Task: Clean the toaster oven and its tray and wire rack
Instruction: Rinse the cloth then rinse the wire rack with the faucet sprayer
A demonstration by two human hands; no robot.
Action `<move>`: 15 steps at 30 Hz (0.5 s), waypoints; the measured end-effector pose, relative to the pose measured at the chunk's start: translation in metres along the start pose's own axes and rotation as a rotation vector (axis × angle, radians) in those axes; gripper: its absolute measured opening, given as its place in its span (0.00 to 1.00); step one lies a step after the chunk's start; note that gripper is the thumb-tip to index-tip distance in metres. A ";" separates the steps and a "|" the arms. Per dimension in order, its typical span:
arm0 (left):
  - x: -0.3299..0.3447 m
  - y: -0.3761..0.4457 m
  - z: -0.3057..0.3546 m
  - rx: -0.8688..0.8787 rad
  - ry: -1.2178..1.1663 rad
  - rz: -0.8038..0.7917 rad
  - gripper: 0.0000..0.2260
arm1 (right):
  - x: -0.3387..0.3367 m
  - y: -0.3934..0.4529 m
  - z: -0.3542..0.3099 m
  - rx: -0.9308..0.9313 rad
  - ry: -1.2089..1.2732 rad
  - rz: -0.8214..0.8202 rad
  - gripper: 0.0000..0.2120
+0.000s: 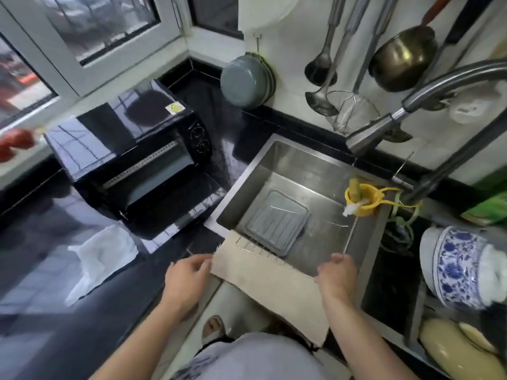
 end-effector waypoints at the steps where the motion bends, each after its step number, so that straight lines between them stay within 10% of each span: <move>1: -0.005 0.002 -0.008 -0.017 -0.012 0.041 0.13 | 0.006 -0.004 0.003 0.024 0.049 -0.024 0.16; 8: -0.096 0.016 -0.122 -0.252 0.121 0.417 0.20 | 0.030 -0.044 -0.008 -0.077 0.112 0.041 0.12; 15: -0.115 0.030 -0.196 -0.295 0.601 0.075 0.13 | 0.040 -0.064 -0.018 -0.150 0.058 0.024 0.10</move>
Point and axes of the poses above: each hand's wrist, its own y-axis towards the middle knuckle, its own x-axis out of the palm, z = x × y, the point moved 5 cm from there along y, towards the middle knuckle, and after that the axes turned 7 degrees about -z, right-handed, at the moved point
